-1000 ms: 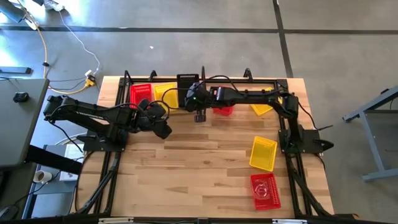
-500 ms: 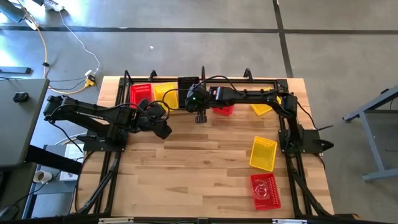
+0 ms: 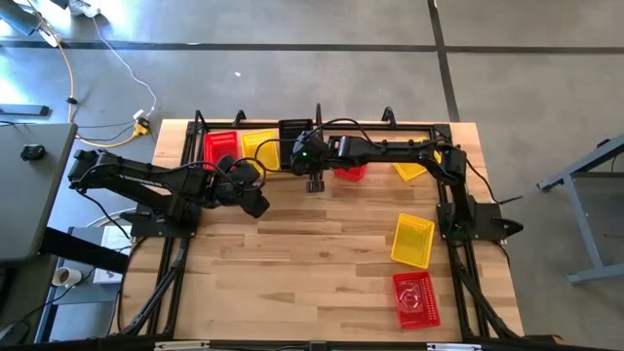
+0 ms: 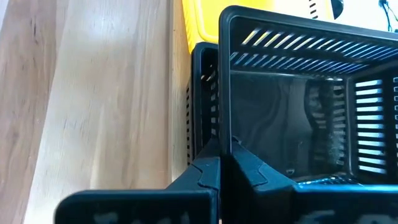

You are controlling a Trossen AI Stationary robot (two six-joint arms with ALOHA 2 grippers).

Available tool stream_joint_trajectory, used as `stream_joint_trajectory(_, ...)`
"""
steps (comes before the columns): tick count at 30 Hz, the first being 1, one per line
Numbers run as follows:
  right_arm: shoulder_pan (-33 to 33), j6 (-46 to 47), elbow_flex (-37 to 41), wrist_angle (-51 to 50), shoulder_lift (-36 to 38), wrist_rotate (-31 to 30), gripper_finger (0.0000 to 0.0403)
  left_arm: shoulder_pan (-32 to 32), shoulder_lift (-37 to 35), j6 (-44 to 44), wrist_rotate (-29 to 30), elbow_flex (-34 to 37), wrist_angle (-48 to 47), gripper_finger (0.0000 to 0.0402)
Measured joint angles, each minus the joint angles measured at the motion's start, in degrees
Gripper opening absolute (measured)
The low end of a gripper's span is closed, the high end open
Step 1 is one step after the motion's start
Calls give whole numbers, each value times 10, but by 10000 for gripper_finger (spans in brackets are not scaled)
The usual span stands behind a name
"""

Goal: Stack baskets on shelf by color
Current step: Stack the black bin on top of the black bin on the shelf

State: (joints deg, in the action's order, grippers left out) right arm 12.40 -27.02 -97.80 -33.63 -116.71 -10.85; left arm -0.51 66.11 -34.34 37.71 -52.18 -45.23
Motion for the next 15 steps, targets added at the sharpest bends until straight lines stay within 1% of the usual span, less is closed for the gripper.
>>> stream_joint_trajectory(6, 0, 2, 0, 1, 0, 0, 5, 0, 0, 0, 0, 0, 0, 158)
stream_joint_trajectory(15, -1, 12, 0, 14, 0, -1, 83, 0, 0, 0, 0, 0, 0, 158)
